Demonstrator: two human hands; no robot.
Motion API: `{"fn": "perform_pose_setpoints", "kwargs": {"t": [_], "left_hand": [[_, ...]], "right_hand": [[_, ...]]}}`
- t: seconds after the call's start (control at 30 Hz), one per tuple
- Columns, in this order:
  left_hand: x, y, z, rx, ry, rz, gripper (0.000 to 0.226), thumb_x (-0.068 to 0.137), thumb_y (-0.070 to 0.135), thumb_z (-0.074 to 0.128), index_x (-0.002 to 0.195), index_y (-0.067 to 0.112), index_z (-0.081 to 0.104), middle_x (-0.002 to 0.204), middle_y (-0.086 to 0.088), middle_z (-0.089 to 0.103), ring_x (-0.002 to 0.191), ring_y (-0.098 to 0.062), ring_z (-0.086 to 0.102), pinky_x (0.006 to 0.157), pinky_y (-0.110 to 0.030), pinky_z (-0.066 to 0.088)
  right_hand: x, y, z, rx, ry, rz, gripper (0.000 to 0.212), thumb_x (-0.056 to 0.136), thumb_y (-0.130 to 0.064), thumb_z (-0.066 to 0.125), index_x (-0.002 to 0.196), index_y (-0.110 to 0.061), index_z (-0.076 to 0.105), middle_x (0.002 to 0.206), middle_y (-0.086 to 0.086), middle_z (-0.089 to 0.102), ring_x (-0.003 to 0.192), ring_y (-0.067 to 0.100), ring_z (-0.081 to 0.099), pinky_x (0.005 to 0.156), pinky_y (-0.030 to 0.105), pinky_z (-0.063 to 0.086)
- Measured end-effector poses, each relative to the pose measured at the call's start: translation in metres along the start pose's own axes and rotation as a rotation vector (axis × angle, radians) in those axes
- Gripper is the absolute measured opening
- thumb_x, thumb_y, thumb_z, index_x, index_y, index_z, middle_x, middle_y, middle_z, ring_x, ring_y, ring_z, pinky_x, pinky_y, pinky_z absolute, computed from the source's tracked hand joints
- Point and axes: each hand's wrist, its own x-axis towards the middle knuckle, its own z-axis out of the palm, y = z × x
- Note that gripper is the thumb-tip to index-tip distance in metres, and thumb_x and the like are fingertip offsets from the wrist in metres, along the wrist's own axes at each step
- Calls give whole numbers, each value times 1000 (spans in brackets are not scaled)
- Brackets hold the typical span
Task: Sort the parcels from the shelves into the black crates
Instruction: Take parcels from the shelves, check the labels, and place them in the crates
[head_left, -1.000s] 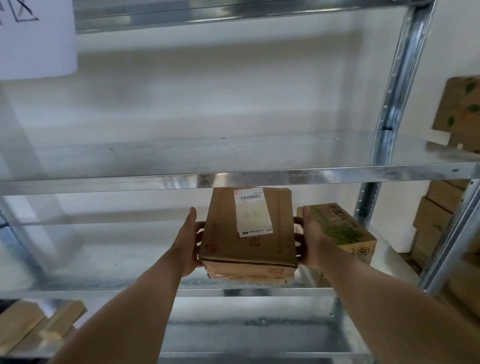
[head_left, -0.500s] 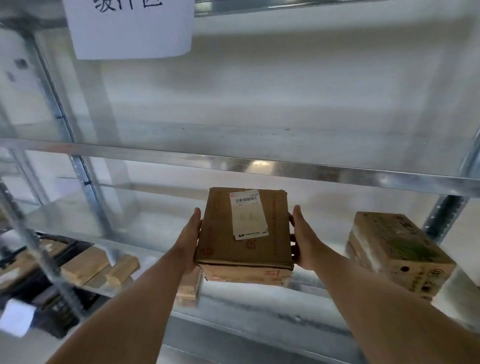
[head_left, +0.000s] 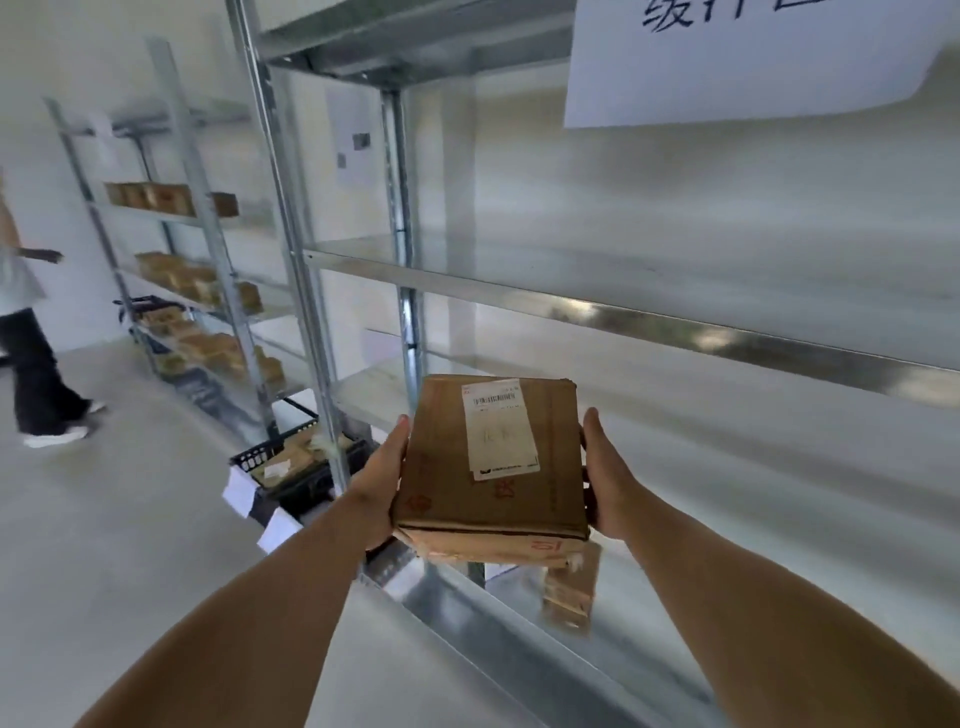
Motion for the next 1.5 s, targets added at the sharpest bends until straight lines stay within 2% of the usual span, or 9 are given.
{"fn": "perform_pose_setpoints", "kwargs": {"t": [0.13,0.3,0.47,0.53,0.67,1.07,1.2,1.4,1.5], "left_hand": [[4,21,-87,-24,104,45,61,102,58,28,95,16,72,89,-11,77,72,-24,74,74,-38,54],[13,43,-179,-43,235,51,63,98,65,31,125,19,65,117,-12,72,106,-32,69,88,-43,56],[32,43,-246,-64,356,4,64,99,66,28,123,19,64,115,-10,73,104,-30,70,87,-41,56],[46,45,-270,-52,388,-23,65,100,64,23,119,20,66,110,-8,75,101,-29,70,89,-41,55],[88,68,-314,-8,477,-7,65,99,66,21,122,23,65,111,-7,73,104,-30,69,96,-46,53],[207,156,-423,-29,630,37,66,99,66,22,123,18,60,117,-11,69,101,-30,67,103,-45,48],[242,173,-473,-44,634,31,72,97,69,21,133,19,59,120,-10,70,106,-31,67,106,-49,45],[317,205,-575,-24,609,19,73,96,70,21,136,21,57,129,-9,65,117,-32,62,112,-51,39],[359,235,-625,-2,584,30,64,98,68,22,120,23,62,126,-5,66,118,-30,61,112,-49,39]], "right_hand": [[26,1,96,-32,-100,1,67,92,-79,20,100,-32,68,118,12,69,117,36,61,111,53,44],[65,-7,194,-120,-158,-10,63,98,-73,21,96,-28,65,109,11,68,111,34,63,109,52,45],[120,7,275,-198,-276,13,78,95,-77,17,116,-21,67,116,9,71,118,33,61,116,53,35],[147,12,306,-231,-333,34,86,86,-86,18,127,-26,65,131,10,67,128,34,56,118,56,32],[204,-1,364,-292,-293,30,103,78,-93,23,157,-27,30,164,10,31,150,35,32,122,57,25],[355,-68,518,-414,-445,32,91,89,-85,17,157,-26,34,163,10,34,150,34,30,122,57,21],[396,-62,573,-405,-438,52,110,72,-96,21,157,-28,34,164,9,32,150,35,29,121,59,21],[463,-72,659,-261,-542,19,76,100,-71,14,150,-23,48,155,8,46,146,31,38,116,45,26],[504,-81,714,-234,-473,-22,73,101,-70,17,141,-22,55,136,8,62,125,29,56,103,43,36]]}}
